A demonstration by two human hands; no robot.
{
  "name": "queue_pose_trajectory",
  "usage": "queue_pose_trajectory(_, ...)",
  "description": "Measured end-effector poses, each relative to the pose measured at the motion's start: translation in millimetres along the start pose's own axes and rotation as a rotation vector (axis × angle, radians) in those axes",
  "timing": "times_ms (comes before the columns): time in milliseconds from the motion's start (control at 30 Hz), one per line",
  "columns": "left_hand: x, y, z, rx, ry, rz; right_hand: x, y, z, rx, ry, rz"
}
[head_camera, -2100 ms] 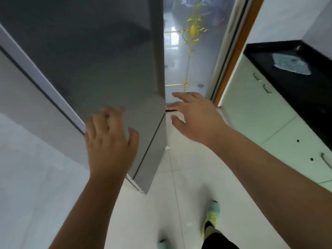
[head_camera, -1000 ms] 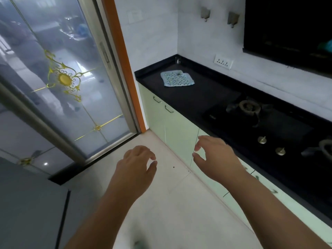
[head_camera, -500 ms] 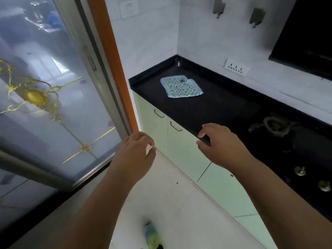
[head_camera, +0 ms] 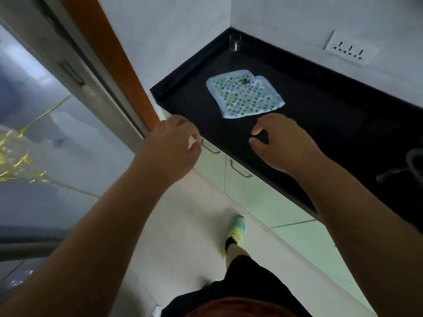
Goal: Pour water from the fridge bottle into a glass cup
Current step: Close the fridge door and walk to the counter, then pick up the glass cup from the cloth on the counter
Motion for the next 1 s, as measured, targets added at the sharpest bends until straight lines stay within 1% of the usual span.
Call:
queue_pose_trajectory(133, 13.1, 80.2, -3.6, 0.035, 0.005, -0.009, 5.8, 76.3, 14.6, -0.003, -0.013, -0.033)
queue_pose_trajectory(267, 17.5, 139.0, -1.7, 0.062, -0.029, -0.007, 0.6, 136.5, 22.5, -0.003, -0.017, -0.010)
queue_pose_trajectory(400, 32.8, 195.6, -13.0, 0.061, -0.018, -0.077, 0.9, 192.6, 28.9, 0.037, -0.042, -0.023)
queue_pose_trajectory(533, 54.1, 257.8, -27.2, 0.089, -0.027, -0.087, 12.5, 239.6, 39.9, 0.072, -0.056, -0.041)
queue_pose_trajectory(833, 99.7, 385.5, -30.2, 0.210, -0.001, -0.181, 45.4, 336.4, 69.5, 0.178, -0.036, -0.054)
queue_pose_trajectory(1000, 128.1, 448.4, -33.3, 0.249, -0.001, -0.203, 63.0, 397.2, 84.2, 0.218, 0.005, -0.029)
Point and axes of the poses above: each hand's wrist, its own y-axis towards the middle knuckle, its own x-axis out of the palm, z = x × y, the point moved 4 cm from there along y, towards the middle knuckle, and after that the axes turned 9 degrees about y, right-handed, at the moved point
